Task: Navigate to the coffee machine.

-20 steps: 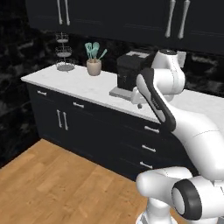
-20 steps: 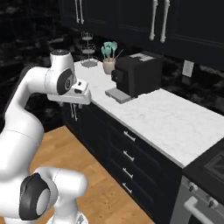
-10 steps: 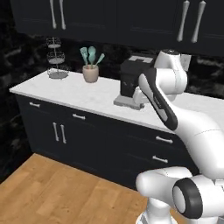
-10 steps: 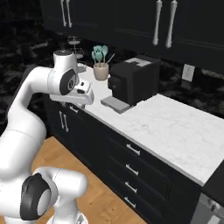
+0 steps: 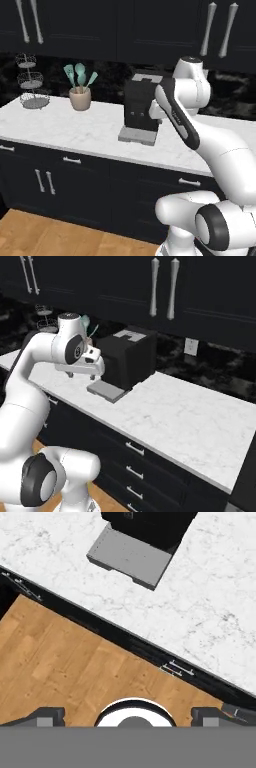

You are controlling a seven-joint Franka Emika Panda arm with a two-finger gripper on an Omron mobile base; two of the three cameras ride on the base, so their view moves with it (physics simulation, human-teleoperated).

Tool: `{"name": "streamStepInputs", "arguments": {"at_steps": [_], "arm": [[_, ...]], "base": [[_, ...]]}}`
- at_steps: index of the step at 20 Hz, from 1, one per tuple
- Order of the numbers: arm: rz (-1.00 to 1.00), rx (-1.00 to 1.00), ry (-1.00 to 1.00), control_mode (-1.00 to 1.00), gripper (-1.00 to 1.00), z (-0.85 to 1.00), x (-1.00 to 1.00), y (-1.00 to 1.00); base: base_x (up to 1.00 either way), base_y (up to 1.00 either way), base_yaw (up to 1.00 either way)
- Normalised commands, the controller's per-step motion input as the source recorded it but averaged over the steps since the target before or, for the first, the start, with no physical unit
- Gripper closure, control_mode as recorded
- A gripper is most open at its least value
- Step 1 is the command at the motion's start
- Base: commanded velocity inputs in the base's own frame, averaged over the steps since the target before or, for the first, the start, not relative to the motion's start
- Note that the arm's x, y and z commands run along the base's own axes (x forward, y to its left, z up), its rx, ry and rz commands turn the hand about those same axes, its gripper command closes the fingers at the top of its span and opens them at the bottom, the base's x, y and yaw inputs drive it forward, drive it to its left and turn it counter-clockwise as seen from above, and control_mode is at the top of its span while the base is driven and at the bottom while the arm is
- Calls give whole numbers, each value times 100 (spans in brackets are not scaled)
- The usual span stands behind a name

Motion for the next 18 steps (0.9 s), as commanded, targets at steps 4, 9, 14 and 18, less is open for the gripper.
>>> {"name": "streamStepInputs", "arguments": {"at_steps": [4, 9, 14, 18], "arm": [[0, 0, 0, 100, -100, 0, 0, 0], [0, 0, 0, 100, -100, 0, 0, 0], [0, 0, 0, 100, -100, 0, 0, 0], [0, 0, 0, 100, -100, 0, 0, 0]], "base": [[22, -20, -41], [-1, -3, -42], [0, 17, -36], [1, 59, -33]]}}
